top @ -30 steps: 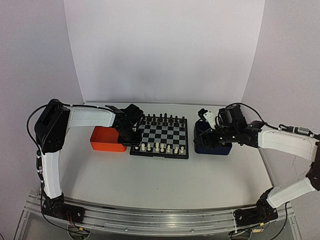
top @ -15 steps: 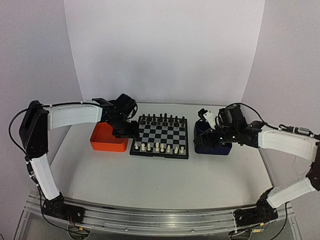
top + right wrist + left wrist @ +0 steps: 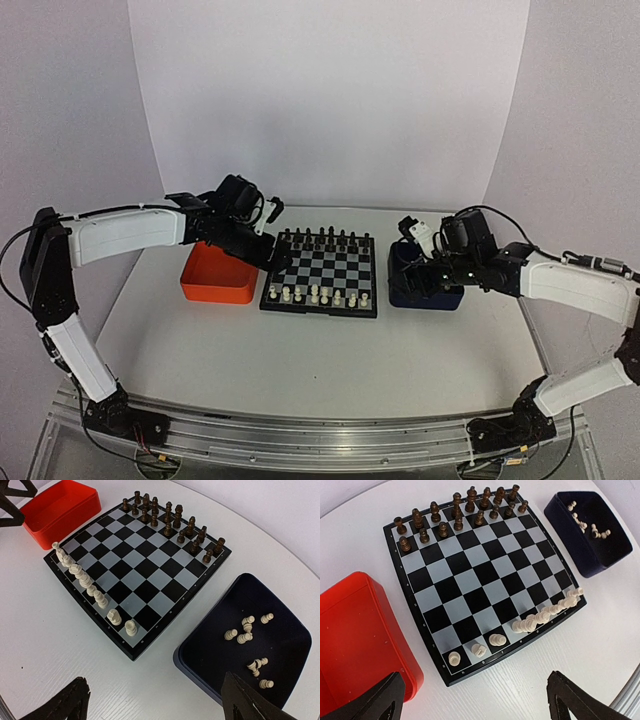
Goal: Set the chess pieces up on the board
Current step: Place the chess piece on the chessboard, then adjust the chess piece on the chessboard.
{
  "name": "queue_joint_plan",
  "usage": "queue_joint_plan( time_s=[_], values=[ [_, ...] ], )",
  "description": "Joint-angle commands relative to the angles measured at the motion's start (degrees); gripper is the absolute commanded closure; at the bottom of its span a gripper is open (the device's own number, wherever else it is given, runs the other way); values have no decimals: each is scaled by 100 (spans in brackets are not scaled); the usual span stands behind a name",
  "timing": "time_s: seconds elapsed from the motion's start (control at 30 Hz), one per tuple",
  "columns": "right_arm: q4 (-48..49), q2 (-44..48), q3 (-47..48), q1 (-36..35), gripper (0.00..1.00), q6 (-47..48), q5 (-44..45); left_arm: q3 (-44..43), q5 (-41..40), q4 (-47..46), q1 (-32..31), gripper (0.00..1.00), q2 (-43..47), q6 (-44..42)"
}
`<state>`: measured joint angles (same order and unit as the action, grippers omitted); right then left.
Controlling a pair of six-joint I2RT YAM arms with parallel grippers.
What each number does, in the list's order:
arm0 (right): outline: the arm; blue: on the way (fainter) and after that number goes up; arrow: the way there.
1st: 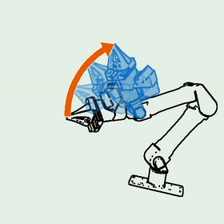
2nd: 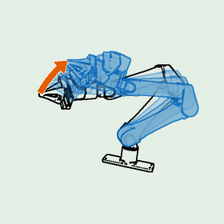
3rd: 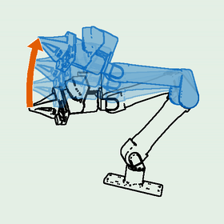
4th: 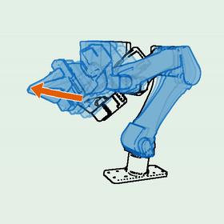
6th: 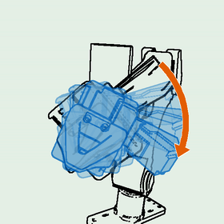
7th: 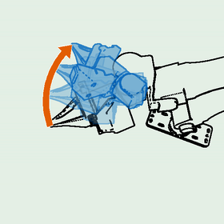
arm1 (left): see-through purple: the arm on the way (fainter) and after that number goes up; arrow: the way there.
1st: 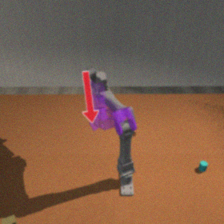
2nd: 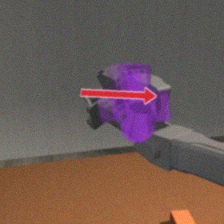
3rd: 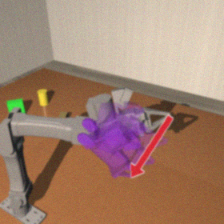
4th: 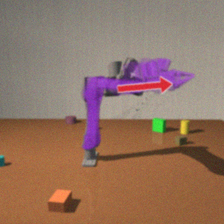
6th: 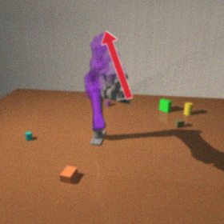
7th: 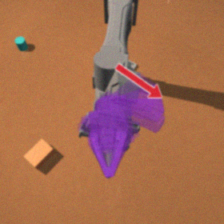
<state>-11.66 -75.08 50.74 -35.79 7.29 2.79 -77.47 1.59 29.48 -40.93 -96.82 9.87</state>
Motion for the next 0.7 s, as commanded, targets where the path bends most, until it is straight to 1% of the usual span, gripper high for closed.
queue_joint_plan(
  time_s=[0.0, 0.1, 0.2, 0.33, 0.67],
  values=[
    [18, 182, -46, -19, 11, -26, -68, 1, 94, -86, 15, 1, -176, -949],
    [15, 194, -55, -20, 11, -38, -76, -23, -74, -87, 22, 0, -338, -1120],
    [6, 200, -64, -18, 11, -36, -75, -224, -455, 107, 23, 0, -665, -1037],
    [5, 205, -72, -16, 11, -47, -69, -449, -538, 313, 23, 0, -1007, -830],
    [-3, 208, -90, -19, 11, -40, -24, -642, -977, 371, 23, 0, -1210, -504]
  ],
)
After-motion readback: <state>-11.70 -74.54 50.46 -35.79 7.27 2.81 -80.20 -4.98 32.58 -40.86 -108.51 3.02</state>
